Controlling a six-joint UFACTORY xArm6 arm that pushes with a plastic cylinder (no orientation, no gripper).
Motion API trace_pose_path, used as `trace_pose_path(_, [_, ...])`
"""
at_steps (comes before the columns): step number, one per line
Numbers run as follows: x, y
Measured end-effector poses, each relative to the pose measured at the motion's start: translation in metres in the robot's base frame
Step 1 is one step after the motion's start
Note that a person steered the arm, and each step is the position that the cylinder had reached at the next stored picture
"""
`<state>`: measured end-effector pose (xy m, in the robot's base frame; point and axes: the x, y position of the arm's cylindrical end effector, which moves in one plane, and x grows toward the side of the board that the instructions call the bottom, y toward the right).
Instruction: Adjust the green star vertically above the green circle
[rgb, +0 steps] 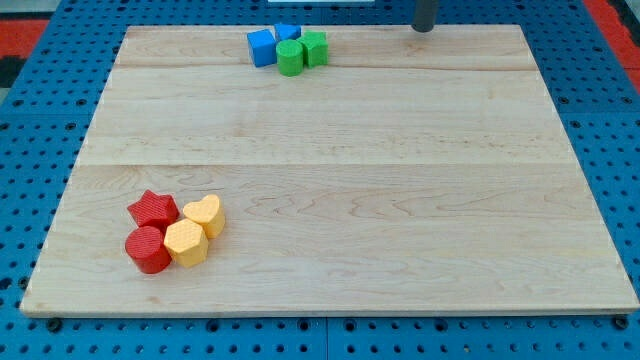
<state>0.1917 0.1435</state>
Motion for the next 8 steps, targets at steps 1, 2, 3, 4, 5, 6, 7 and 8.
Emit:
trace_pose_path(1, [0.000,0.000])
trace_pose_path(2, [0.000,-0.001])
trace_pose_path(3, [0.000,-0.001])
trace_pose_path(4, [0.000,-0.002])
trace_pose_path(5, [0.000,-0.003])
trace_pose_path(6, [0.000,-0.003])
trace_pose_path(7, [0.000,-0.004])
trace_pose_path(8, [0.000,-0.035])
